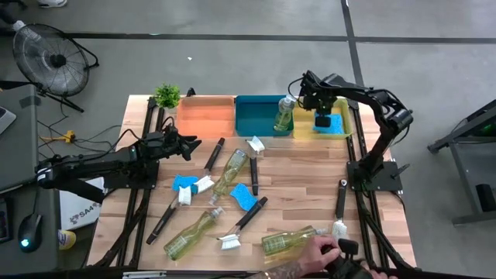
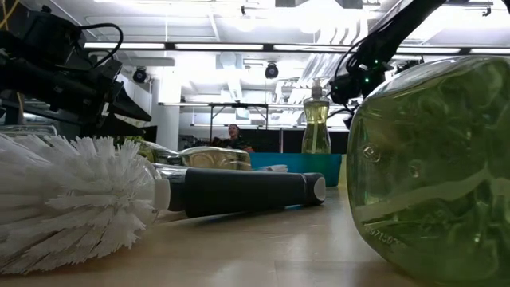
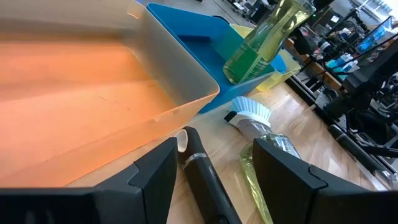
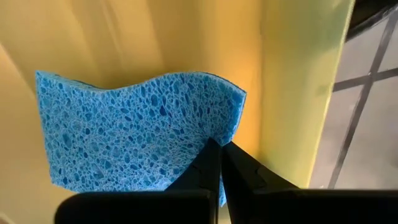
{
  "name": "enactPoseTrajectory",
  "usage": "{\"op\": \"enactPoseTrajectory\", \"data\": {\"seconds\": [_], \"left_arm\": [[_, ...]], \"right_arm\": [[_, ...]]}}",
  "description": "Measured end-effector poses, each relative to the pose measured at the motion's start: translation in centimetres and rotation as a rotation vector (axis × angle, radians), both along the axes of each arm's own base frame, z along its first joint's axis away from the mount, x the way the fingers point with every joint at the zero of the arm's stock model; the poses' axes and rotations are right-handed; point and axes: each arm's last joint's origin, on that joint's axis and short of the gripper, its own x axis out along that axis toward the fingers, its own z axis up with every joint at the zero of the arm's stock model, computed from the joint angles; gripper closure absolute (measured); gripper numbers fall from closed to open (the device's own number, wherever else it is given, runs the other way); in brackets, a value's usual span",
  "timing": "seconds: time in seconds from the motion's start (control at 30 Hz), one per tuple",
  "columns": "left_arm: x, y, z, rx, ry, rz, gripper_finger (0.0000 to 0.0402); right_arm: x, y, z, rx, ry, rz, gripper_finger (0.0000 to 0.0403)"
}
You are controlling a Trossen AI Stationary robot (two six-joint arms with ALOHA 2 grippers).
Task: Pick & Place Kitchen Sink Supplies
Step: Put the blue sponge into the yellow bin, then put the cleaning brush into the orange bin
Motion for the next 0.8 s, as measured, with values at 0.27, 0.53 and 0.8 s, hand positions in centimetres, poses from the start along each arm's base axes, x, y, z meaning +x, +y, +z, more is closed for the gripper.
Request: {"op": "enactPoseTrajectory", "data": {"seconds": [0.27,0.53,0.8], "left_arm": [[0.00,0.00,0.00,0.000,0.000,0.000,0.0197],[0.00,0.00,0.01,0.000,-0.001,0.000,0.0197],[0.00,0.00,0.00,0.000,0.000,0.000,0.0197]], "right_arm": [[-0.02,0.11,-0.03,0.016,-0.021,-0.032,0.0371],[-0.09,0.09,0.00,-0.004,-0.004,-0.057,0.0309],[-0.20,0.04,0.33,-0.077,-0.019,-0.187,0.0278]]}}
